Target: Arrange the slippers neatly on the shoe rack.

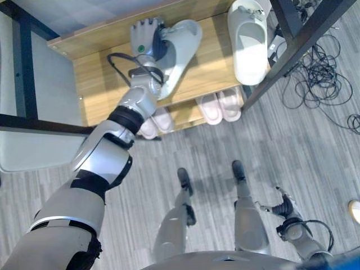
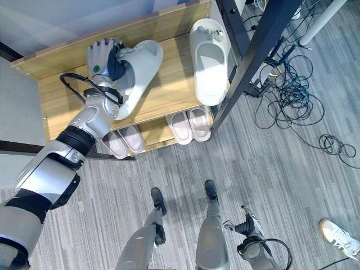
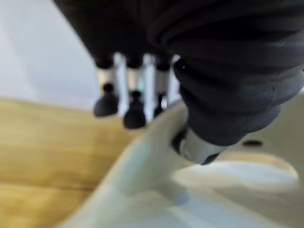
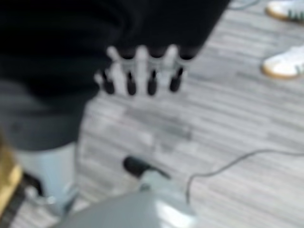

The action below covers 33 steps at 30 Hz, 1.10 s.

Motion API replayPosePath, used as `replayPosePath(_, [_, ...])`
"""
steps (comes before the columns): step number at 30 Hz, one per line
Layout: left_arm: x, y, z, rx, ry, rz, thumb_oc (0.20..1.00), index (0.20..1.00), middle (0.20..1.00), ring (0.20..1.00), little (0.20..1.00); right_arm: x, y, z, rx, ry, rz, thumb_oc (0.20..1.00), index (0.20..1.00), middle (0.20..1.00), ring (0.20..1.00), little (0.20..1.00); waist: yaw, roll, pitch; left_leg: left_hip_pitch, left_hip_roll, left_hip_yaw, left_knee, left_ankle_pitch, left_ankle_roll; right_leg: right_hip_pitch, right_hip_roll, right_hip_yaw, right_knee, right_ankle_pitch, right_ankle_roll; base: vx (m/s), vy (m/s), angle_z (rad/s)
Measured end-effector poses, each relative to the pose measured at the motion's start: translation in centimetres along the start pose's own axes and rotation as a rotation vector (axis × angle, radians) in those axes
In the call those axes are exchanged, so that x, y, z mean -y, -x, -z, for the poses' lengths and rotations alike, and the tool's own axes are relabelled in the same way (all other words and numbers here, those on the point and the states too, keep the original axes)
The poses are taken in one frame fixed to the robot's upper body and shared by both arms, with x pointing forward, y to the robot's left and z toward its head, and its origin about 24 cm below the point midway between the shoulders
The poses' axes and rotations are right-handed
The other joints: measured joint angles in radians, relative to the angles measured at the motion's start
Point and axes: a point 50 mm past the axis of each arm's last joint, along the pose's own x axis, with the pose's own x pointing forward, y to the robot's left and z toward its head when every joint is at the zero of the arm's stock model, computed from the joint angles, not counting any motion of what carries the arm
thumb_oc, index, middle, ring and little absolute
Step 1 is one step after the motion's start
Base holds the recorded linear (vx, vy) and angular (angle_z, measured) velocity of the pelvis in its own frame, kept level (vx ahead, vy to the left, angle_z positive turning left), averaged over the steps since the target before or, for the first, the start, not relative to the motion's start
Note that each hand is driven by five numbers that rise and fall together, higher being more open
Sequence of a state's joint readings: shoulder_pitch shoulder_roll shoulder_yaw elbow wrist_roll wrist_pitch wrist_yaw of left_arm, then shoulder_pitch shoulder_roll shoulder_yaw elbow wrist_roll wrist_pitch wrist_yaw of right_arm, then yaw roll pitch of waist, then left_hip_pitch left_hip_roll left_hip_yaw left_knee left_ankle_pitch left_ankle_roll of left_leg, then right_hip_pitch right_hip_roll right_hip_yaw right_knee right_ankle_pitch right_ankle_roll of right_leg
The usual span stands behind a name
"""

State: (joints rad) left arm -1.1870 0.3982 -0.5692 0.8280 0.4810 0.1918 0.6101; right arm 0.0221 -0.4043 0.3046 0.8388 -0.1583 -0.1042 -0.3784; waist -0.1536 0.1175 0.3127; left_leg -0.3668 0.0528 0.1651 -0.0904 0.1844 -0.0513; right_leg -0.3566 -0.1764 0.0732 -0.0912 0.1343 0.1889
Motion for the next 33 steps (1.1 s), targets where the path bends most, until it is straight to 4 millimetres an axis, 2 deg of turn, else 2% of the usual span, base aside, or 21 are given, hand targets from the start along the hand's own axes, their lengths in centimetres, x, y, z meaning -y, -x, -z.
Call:
replayPosePath(4, [0.7,0.5,-0.7,0.0,0.028,0.012,0.2,0.2,0.2,0.2,0.2,0.3,-0.2,-0.2,-0.004,-0.002,0.013,1.0,1.0,1.0,1.0,1.0,-0.003,0.003,0.001,0.0,0.001,0.006,0.0,0.0,0.0,-0.005,0.001,0.008,0.0,0.0,0.003,0.01,-0.038,-0.05])
replayPosePath(8, [0.7,0.4,0.0,-0.05,0.056,0.002,0.2,0.2,0.2,0.2,0.2,0.4,-0.5,-0.5,0.005,-0.002,0.029,1.0,1.0,1.0,1.0,1.0,-0.005,0.005,0.002,0.0,0.0,0.018,0.0,0.0,0.0,-0.017,0.0,0.021,0.0,0.004,0.005,0.01,-0.027,-0.07])
replayPosePath(12, [0.7,0.4,0.2,-0.075,0.087,-0.008,0.2,0.2,0.2,0.2,0.2,0.2,-0.4,-0.4,0.0,0.007,0.021,1.0,1.0,1.0,1.0,1.0,-0.007,0.019,0.005,0.0,-0.001,0.019,0.0,0.0,0.0,-0.016,0.0,0.023,0.0,0.006,0.004,0.0,-0.005,-0.01])
replayPosePath(17, [0.9,0.2,0.1,-0.101,0.102,-0.002,0.2,0.2,0.2,0.2,0.2,0.0,-0.3,-0.1,-0.015,0.011,0.015,1.0,1.0,1.0,1.0,1.0,-0.012,0.021,0.004,0.0,-0.001,0.02,0.0,-0.001,0.0,-0.021,-0.001,0.025,0.0,0.008,0.005,0.0,0.0,0.0])
replayPosePath(23, [0.8,-0.3,-0.9,-0.108,0.155,0.002,0.2,0.2,0.2,0.2,0.2,-0.1,-0.2,0.2,-0.03,0.01,0.014,1.0,1.0,1.0,1.0,1.0,-0.015,0.021,0.004,-0.005,-0.003,0.021,-0.001,-0.003,0.001,-0.024,-0.002,0.026,0.0,0.008,0.005,0.0,0.0,0.0])
replayPosePath(27, [0.5,-1.0,-1.9,-0.098,0.16,0.0,0.2,0.2,0.2,0.2,0.2,-0.1,-0.8,-0.9,0.001,0.016,0.011,1.0,1.0,1.0,1.0,1.0,-0.018,0.022,0.004,-0.011,-0.004,0.024,-0.001,-0.003,0.001,-0.036,-0.003,0.03,0.002,0.009,0.005,0.0,0.0,-0.01])
replayPosePath(33, [0.2,-1.3,-2.9,-0.107,0.257,-0.015,0.2,0.2,0.2,0.2,0.2,0.3,-1.3,-1.9,0.024,-0.011,0.032,1.0,1.0,1.0,1.0,1.0,-0.019,0.027,0.004,-0.03,-0.005,0.029,0.0,0.003,0.008,-0.056,-0.003,0.036,0.008,0.01,0.006,0.0,0.0,-0.01])
